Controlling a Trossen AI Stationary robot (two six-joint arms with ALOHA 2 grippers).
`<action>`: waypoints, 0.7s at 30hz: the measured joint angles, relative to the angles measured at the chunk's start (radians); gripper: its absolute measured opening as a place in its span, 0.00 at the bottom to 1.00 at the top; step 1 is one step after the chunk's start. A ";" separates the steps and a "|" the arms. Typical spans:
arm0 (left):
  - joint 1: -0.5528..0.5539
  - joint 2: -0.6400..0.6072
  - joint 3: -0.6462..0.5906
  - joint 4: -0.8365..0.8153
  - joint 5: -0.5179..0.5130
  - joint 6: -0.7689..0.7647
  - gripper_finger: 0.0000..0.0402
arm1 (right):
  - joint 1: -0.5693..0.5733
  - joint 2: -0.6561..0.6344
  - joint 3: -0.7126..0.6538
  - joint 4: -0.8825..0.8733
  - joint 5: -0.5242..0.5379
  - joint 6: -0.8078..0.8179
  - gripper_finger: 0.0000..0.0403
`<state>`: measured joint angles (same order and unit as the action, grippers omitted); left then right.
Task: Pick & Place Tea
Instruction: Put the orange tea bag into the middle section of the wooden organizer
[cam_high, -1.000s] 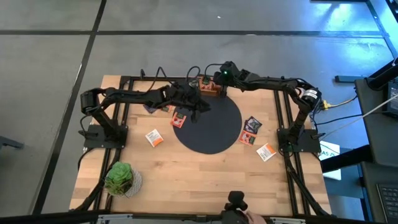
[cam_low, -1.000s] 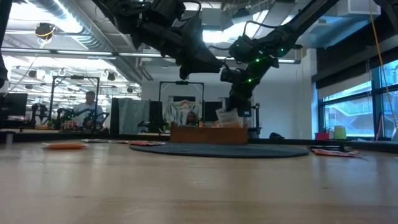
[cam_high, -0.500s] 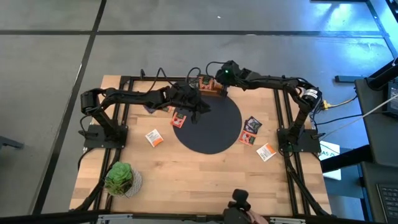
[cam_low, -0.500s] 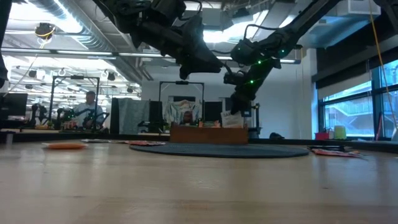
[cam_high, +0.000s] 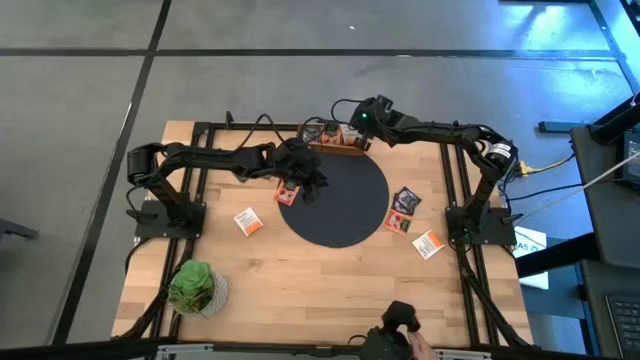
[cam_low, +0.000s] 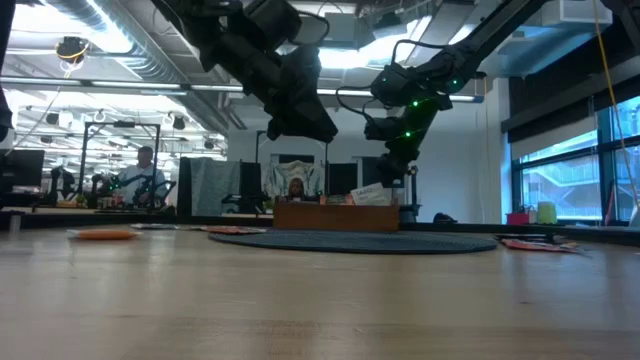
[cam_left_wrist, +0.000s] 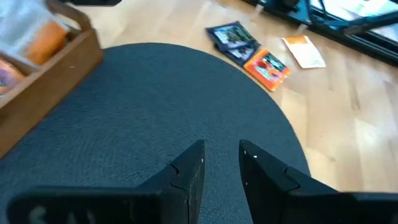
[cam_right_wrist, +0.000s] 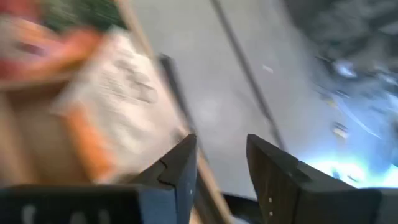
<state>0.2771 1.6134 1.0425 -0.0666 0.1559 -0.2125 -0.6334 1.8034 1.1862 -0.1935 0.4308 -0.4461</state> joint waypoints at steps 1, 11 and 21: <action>-0.008 -0.007 0.000 -0.007 -0.027 -0.011 0.24 | -0.001 0.000 0.000 0.000 0.050 -0.002 0.36; -0.087 -0.066 0.000 -0.135 -0.245 -0.099 0.24 | -0.002 -0.021 0.000 -0.049 0.033 0.051 0.40; -0.147 -0.214 -0.022 -0.460 -0.359 -0.257 0.24 | -0.005 -0.196 0.001 -0.185 -0.305 0.153 0.40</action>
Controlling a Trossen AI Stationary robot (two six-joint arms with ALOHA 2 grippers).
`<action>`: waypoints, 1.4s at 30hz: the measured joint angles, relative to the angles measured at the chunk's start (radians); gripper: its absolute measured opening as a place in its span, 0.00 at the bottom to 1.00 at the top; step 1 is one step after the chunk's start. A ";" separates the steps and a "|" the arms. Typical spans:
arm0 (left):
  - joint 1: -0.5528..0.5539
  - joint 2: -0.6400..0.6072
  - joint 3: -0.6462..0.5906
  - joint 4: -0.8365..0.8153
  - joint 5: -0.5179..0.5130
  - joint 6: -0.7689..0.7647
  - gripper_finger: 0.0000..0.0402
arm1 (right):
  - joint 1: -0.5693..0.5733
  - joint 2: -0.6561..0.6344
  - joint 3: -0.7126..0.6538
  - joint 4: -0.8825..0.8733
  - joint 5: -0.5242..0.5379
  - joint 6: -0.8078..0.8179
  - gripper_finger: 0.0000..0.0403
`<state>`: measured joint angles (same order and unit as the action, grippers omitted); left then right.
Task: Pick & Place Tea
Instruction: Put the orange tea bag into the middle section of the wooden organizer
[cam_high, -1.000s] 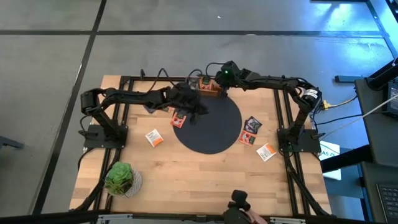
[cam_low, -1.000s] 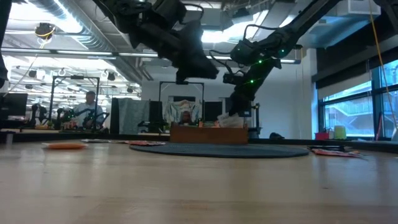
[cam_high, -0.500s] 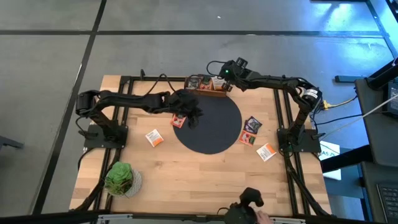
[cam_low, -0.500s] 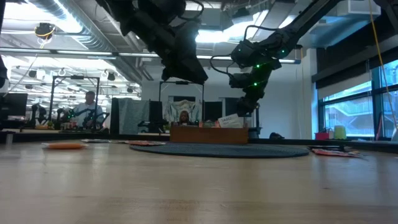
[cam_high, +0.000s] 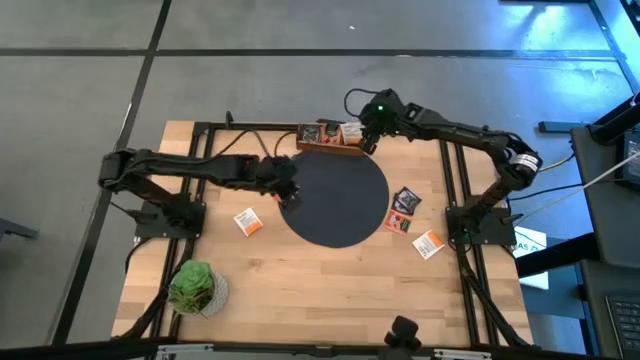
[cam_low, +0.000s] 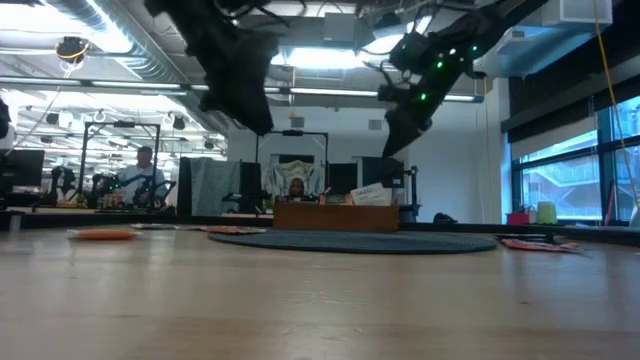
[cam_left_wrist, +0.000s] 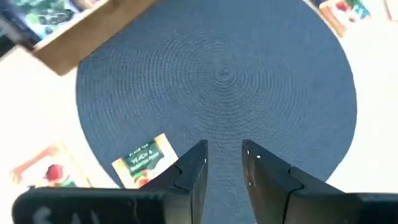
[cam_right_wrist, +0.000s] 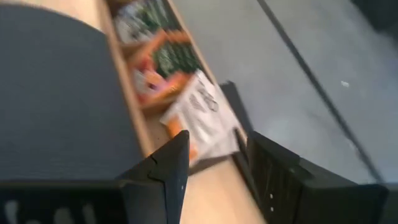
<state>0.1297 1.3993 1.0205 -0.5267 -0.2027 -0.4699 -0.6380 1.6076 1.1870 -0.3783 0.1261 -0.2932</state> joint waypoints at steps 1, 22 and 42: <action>-0.007 -0.026 -0.024 0.016 -0.013 -0.016 0.24 | 0.000 -0.013 0.000 -0.004 -0.029 0.015 0.40; -0.067 -0.146 -0.431 0.426 -0.193 -0.077 0.24 | 0.109 0.018 0.002 0.325 -0.466 0.403 0.40; 0.068 0.049 -0.515 0.560 -0.021 -0.009 0.24 | 0.187 0.400 0.111 0.457 -0.680 0.814 0.40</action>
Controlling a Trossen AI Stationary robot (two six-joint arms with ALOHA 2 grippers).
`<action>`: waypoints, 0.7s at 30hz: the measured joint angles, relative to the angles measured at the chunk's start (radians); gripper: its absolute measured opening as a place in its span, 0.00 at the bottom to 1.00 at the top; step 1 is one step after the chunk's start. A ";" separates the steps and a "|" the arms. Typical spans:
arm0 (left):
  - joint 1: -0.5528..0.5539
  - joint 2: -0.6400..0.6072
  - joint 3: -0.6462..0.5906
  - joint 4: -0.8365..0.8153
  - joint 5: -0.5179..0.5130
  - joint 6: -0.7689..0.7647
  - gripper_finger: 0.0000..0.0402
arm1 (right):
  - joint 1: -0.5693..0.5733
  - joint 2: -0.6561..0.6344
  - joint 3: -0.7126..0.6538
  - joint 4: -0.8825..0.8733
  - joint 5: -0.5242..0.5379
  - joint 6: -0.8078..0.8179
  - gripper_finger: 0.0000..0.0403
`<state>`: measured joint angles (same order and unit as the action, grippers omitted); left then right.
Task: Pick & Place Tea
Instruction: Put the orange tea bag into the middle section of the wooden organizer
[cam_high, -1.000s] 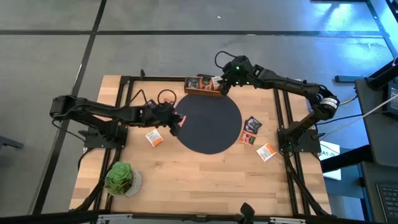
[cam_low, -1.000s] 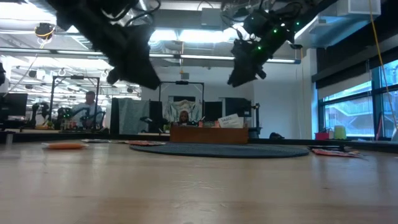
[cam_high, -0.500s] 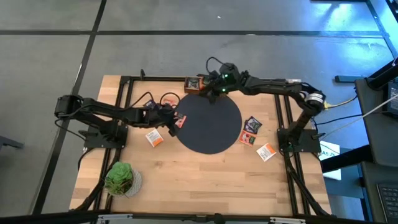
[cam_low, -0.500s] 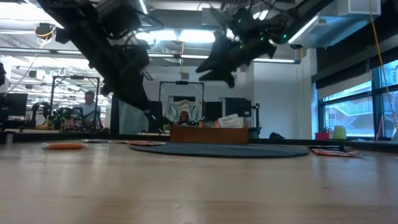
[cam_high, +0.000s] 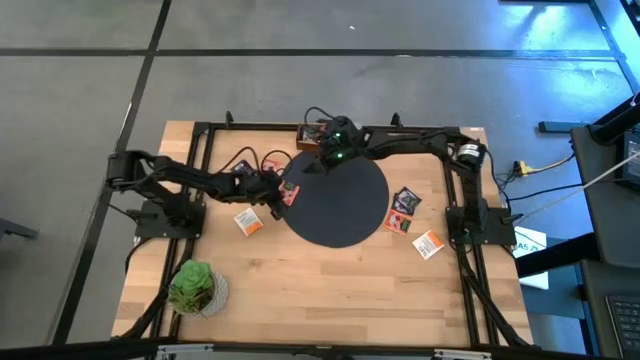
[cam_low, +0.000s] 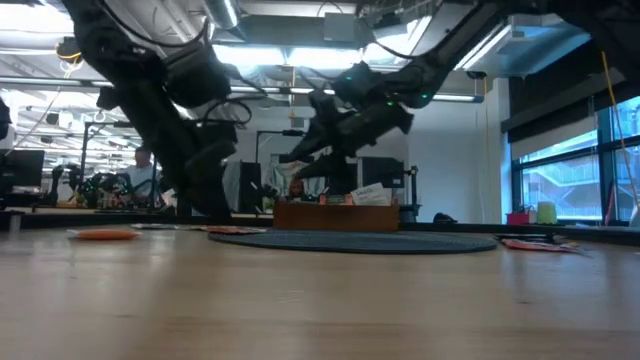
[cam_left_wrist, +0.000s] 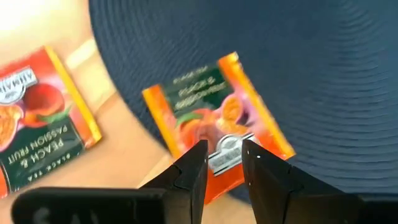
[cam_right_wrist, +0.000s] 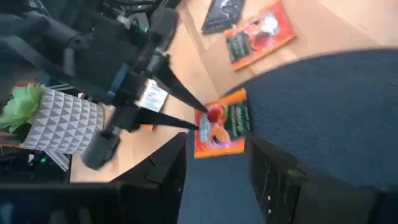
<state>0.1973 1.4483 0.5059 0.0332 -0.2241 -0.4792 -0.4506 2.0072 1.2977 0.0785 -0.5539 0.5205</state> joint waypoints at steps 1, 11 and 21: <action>0.003 0.008 -0.002 0.001 0.001 -0.004 0.24 | 0.008 0.015 0.027 -0.014 0.002 -0.002 0.40; -0.016 0.064 -0.001 0.028 0.004 0.000 0.24 | 0.060 0.210 0.374 -0.417 0.121 -0.059 0.40; -0.054 0.069 -0.003 0.056 0.033 0.055 0.24 | 0.120 0.270 0.495 -0.600 0.196 -0.100 0.40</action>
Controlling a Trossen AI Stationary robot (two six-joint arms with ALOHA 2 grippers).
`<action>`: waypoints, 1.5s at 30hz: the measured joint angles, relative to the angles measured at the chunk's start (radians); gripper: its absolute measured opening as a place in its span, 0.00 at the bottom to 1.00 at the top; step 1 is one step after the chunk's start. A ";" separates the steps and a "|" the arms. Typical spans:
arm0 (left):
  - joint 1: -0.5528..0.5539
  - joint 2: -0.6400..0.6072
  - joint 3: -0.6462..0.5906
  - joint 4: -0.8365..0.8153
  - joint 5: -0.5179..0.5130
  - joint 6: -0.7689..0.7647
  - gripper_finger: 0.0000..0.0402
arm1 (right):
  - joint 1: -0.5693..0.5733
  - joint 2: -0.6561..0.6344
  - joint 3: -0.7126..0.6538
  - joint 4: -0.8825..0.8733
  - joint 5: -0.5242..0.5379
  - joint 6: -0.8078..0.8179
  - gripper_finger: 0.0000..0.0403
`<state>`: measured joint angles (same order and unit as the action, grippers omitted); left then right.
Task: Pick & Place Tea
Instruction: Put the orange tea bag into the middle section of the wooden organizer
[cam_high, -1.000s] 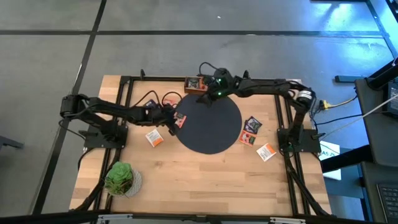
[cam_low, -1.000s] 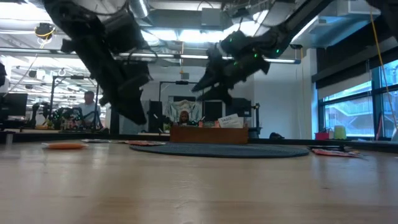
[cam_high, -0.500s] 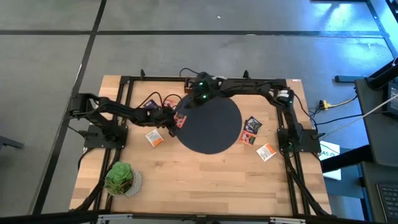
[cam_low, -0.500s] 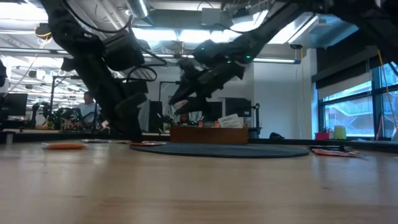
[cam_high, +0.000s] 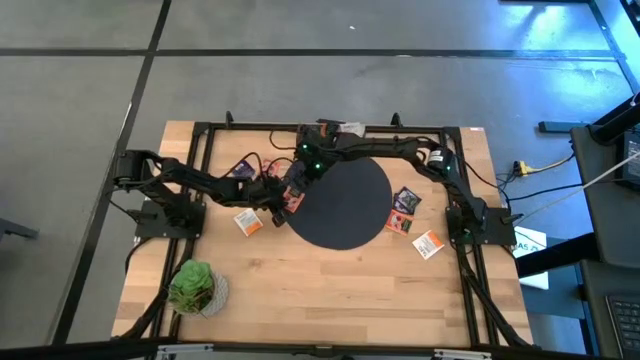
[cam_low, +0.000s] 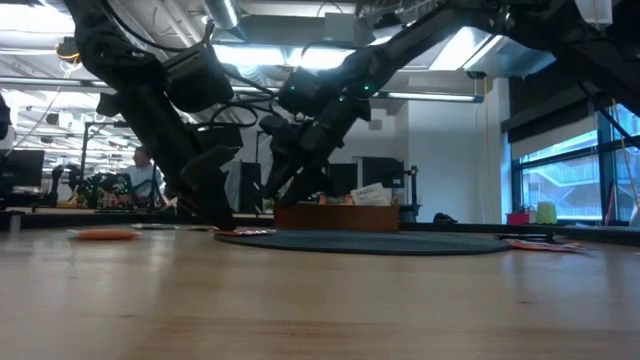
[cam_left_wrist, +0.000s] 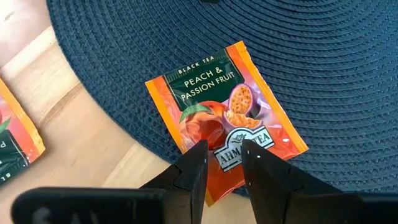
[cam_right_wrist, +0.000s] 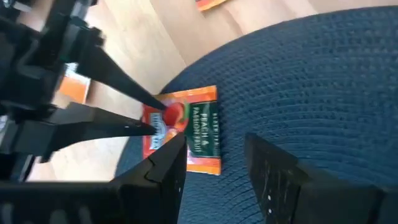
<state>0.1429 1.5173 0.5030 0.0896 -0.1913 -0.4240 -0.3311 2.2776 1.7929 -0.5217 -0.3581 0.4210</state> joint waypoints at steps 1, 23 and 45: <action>0.000 0.000 0.000 0.000 0.000 0.001 0.24 | 0.006 0.000 0.002 -0.002 0.002 0.005 0.40; -0.066 0.000 -0.003 -0.004 0.077 0.259 0.24 | 0.156 0.012 0.001 -0.102 0.152 0.228 0.40; -0.065 0.000 -0.056 0.084 0.058 0.212 0.24 | 0.164 0.061 0.001 -0.064 -0.005 0.262 0.33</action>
<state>0.0783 1.5177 0.4473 0.1738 -0.1333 -0.2121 -0.1673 2.3390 1.7935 -0.5854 -0.3630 0.6834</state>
